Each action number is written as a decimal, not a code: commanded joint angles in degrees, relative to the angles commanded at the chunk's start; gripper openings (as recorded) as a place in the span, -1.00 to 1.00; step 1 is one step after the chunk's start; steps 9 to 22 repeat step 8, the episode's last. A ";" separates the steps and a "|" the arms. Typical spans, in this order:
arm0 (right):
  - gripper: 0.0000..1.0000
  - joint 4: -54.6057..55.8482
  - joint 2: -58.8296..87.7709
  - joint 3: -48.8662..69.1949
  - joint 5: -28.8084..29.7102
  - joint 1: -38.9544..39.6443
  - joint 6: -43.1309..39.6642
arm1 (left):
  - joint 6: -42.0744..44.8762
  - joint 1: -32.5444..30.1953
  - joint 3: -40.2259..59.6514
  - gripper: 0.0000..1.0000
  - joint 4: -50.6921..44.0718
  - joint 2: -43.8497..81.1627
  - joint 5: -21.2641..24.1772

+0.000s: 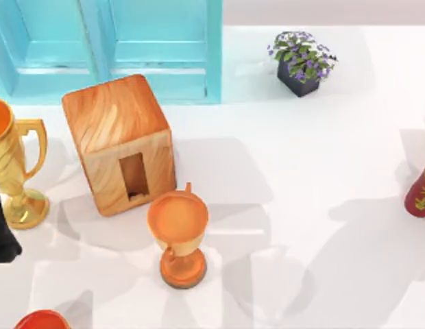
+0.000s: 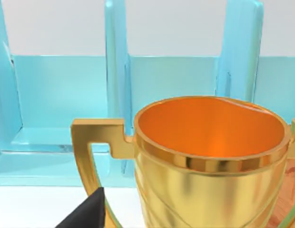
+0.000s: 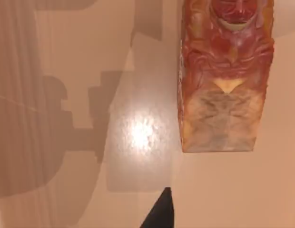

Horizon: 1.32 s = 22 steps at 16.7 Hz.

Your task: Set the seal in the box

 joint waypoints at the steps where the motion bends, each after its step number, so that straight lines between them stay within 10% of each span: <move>1: 0.81 0.00 0.00 0.00 0.00 0.00 0.00 | 0.00 0.00 0.00 1.00 0.00 0.00 0.00; 22: 1.00 0.00 0.00 0.00 0.00 0.00 0.00 | 0.00 0.00 0.00 1.00 0.00 0.00 0.00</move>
